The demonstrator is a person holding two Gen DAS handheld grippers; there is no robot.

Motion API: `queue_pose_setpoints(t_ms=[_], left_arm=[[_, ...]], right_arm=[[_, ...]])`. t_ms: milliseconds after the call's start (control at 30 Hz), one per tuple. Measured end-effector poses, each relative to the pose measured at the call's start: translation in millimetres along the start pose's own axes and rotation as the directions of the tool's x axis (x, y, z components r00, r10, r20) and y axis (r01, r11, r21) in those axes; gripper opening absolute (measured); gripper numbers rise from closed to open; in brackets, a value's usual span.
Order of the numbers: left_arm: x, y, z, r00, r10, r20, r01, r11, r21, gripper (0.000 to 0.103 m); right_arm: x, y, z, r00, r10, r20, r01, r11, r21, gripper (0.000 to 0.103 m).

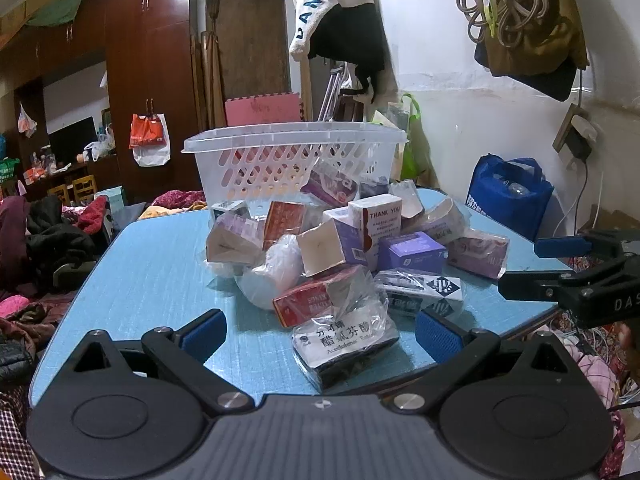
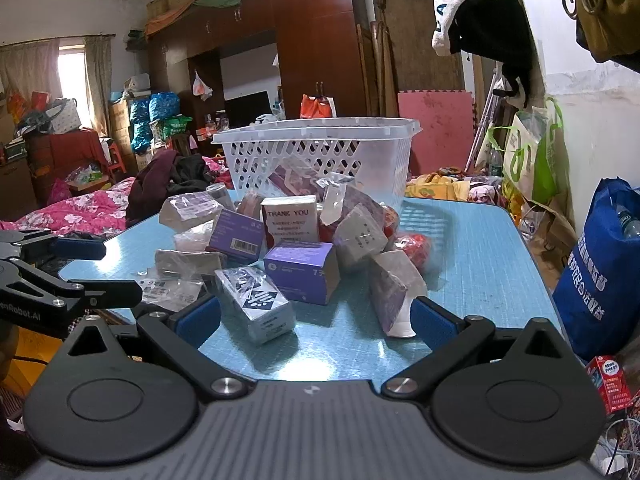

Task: Organize objects
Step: 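Move both grippers toward the pile of boxes and packets on the table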

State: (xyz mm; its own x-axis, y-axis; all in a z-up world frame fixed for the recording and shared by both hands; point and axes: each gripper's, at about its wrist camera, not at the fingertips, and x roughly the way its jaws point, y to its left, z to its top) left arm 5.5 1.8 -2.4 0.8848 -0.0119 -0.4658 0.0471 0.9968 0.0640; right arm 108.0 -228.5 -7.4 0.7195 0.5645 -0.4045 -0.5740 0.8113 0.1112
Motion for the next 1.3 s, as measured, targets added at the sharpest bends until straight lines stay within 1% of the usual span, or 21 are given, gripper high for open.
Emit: queue_pose_setpoints(t_ms=[433,500,567,633,667,700,733,767,800,833,867,900,933,1000,1033,1133,1200,1300], left_arm=[[5.8,0.0,-1.5,1.0,-0.001,-0.014,0.001,1.0,0.001,0.102],[6.4,-0.3,-1.9,1.0,-0.001,-0.017,0.001,1.0,0.001,0.102],[7.2,-1.2,-2.0,1.0,0.007,-0.009,-0.007,1.0,0.009,0.102],[5.8,-4.3,-1.9,0.998,0.039,0.051,-0.041,0.999,0.033,0.102],[5.6,-5.7,-2.8,0.99,0.071,0.119,-0.076,0.996,0.039,0.102],[6.1,-6.1,-4.4,0.977,0.102,0.189,-0.111,0.993,0.035,0.103],[7.9,-5.5,-4.3,0.97,0.112,0.216,-0.121,0.992,0.029,0.103],[12.6,-3.5,-4.3,0.974,0.099,0.206,-0.107,0.994,0.027,0.103],[17.7,-1.1,-3.7,0.983,0.075,0.168,-0.081,0.996,0.028,0.103],[22.0,1.8,-5.0,0.989,0.047,0.138,-0.051,0.998,0.021,0.103],[25.0,3.4,-8.0,0.994,0.026,0.111,-0.028,0.999,0.017,0.103],[27.2,2.9,-11.4,0.996,0.002,0.087,-0.005,1.0,0.027,0.103],[28.8,1.0,-14.1,0.997,-0.016,0.074,0.013,0.999,0.033,0.103],[31.3,-6.9,-19.3,0.997,-0.055,0.059,0.052,0.997,0.058,0.103],[32.6,-10.8,-20.7,0.997,-0.058,0.057,0.054,0.996,0.069,0.103],[42.1,-20.5,-26.0,0.999,-0.025,0.035,0.022,0.996,0.087,0.103],[48.8,-17.9,-26.7,0.999,-0.025,0.023,0.023,0.998,0.067,0.103],[57.7,-6.7,-26.0,0.999,-0.042,0.005,0.042,0.999,-0.009,0.102]], right_arm=[[1.1,-1.2,-0.9,1.0,-0.002,0.0,0.002,1.0,0.007,0.103],[0.6,-1.8,-1.3,1.0,0.002,0.013,-0.002,1.0,0.011,0.103],[-1.8,-2.8,-1.4,0.999,0.0,0.054,-0.001,1.0,0.018,0.103],[-5.0,-4.8,-2.3,0.99,-0.036,0.134,0.033,0.999,0.026,0.103],[-6.6,-6.2,-3.3,0.98,-0.076,0.182,0.072,0.997,0.029,0.103],[-7.5,-7.7,-4.9,0.967,-0.114,0.226,0.109,0.994,0.032,0.103],[-6.8,-9.4,-6.3,0.957,-0.143,0.251,0.139,0.99,0.036,0.103],[-3.8,-13.3,-7.8,0.955,-0.156,0.252,0.15,0.988,0.042,0.103],[-0.7,-17.2,-7.8,0.962,-0.144,0.23,0.137,0.989,0.046,0.103],[3.7,-21.7,-7.6,0.976,-0.116,0.187,0.107,0.993,0.053,0.103],[8.5,-26.7,-8.3,0.987,-0.07,0.143,0.061,0.996,0.069,0.103],[12.4,-30.2,-11.0,0.991,-0.032,0.129,0.021,0.996,0.082,0.103],[16.8,-31.9,-12.9,0.993,-0.024,0.115,0.014,0.996,0.082,0.103],[27.4,-30.7,-16.0,0.995,-0.07,0.069,0.066,0.996,0.054,0.103],[30.6,-29.5,-18.7,0.995,-0.085,0.055,0.083,0.996,0.042,0.103],[35.1,-33.7,-22.3,0.996,-0.071,0.049,0.069,0.997,0.047,0.103],[37.1,-36.7,-22.7,0.997,-0.066,0.049,0.064,0.997,0.049,0.103],[39.6,-40.7,-22.7,0.998,-0.048,0.051,0.046,0.998,0.052,0.103]])
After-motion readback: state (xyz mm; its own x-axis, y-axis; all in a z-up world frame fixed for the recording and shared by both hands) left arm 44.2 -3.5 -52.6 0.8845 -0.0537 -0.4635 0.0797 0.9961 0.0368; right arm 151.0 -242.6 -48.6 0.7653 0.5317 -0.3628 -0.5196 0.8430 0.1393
